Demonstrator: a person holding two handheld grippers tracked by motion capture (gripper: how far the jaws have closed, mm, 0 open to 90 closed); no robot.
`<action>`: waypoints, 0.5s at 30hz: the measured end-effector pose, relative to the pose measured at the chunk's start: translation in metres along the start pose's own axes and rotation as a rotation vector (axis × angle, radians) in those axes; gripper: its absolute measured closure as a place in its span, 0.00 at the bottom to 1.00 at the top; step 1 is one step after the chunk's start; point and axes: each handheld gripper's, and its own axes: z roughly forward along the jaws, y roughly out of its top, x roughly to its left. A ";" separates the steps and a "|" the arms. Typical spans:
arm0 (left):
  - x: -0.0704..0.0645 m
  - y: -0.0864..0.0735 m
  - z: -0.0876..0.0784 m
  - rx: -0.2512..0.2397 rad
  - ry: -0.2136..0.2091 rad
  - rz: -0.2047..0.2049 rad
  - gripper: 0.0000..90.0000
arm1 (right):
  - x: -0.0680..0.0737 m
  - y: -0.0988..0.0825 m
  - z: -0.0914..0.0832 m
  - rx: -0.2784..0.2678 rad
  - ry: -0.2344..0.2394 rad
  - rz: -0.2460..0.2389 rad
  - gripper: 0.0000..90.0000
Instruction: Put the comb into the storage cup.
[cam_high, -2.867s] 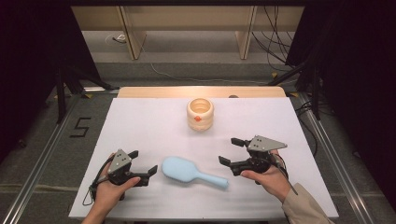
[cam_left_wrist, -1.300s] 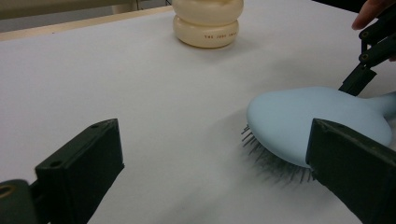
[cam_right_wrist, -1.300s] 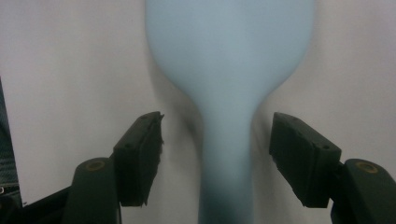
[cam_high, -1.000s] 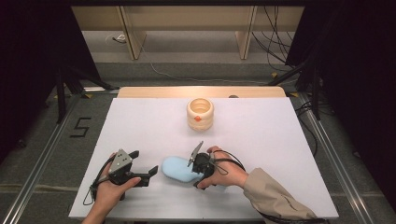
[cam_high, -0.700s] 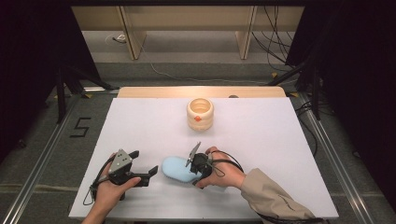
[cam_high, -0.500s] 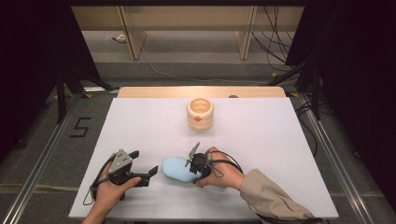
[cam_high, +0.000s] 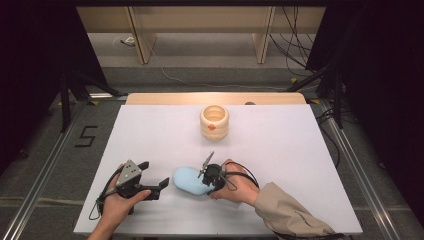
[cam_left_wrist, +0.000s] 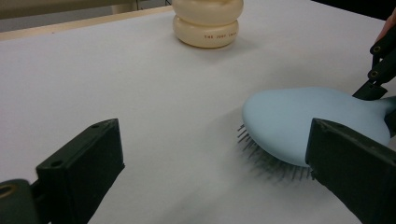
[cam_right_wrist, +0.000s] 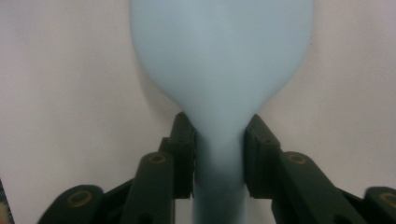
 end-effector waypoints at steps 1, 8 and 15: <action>0.000 0.000 0.000 0.000 0.000 0.000 0.04 | 0.000 0.000 0.000 -0.007 0.002 0.005 0.78; 0.000 0.000 0.000 0.000 0.000 -0.001 0.04 | -0.001 -0.001 0.000 -0.012 0.007 0.017 0.78; 0.001 0.000 -0.001 -0.001 0.003 -0.003 0.04 | -0.003 -0.003 0.000 -0.022 0.019 0.023 0.78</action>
